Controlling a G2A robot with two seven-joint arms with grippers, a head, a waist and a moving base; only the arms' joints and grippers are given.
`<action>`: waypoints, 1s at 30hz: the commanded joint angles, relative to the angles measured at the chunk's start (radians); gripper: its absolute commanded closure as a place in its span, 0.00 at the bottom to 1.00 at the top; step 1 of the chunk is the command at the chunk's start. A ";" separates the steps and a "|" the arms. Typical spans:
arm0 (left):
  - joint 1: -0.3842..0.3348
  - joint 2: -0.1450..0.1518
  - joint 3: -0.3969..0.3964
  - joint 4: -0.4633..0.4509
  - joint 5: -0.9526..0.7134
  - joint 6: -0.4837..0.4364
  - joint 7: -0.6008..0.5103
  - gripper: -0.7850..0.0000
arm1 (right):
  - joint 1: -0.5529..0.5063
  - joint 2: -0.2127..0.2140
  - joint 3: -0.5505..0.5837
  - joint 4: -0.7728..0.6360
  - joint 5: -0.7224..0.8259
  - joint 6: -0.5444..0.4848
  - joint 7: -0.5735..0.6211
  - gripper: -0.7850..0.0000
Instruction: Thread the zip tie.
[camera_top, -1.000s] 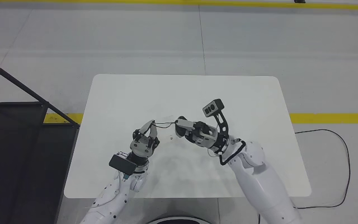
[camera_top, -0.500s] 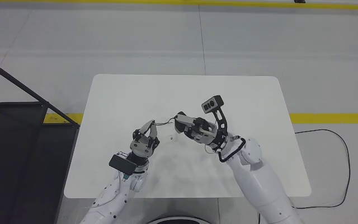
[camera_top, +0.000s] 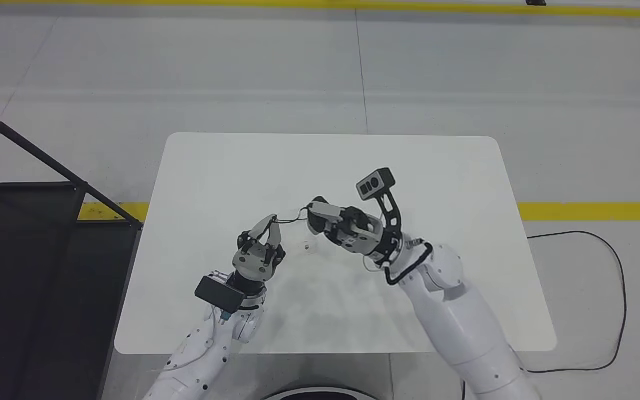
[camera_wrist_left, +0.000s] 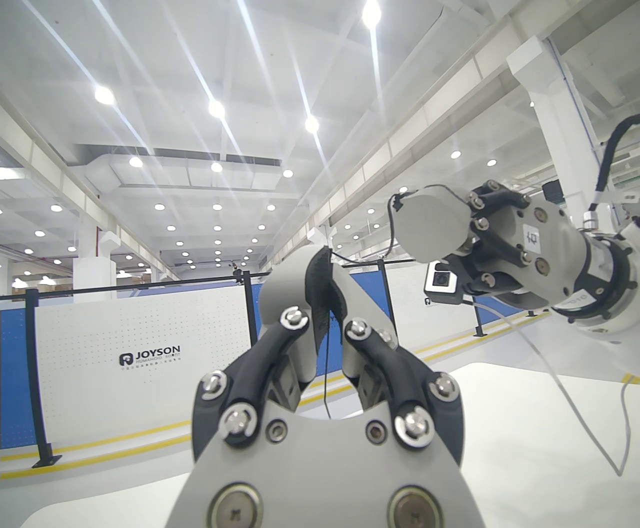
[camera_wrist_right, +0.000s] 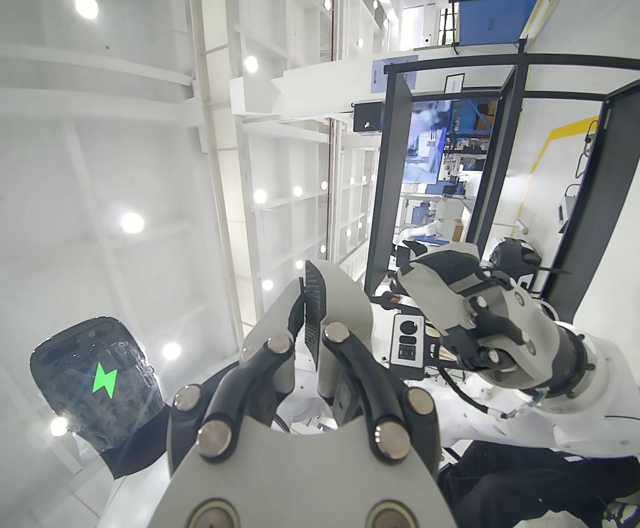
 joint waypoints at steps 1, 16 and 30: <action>0.000 0.000 0.000 0.000 0.000 0.000 0.000 1.00 | 0.000 -0.002 -0.001 -0.002 0.000 -0.007 -0.002 1.00; 0.000 0.000 0.000 0.000 0.000 0.000 0.000 1.00 | 0.017 -0.021 -0.006 0.019 0.035 -0.061 -0.023 1.00; 0.000 0.000 0.000 0.000 0.000 0.000 0.000 1.00 | -0.016 -0.006 0.040 0.025 -0.098 -0.026 0.042 1.00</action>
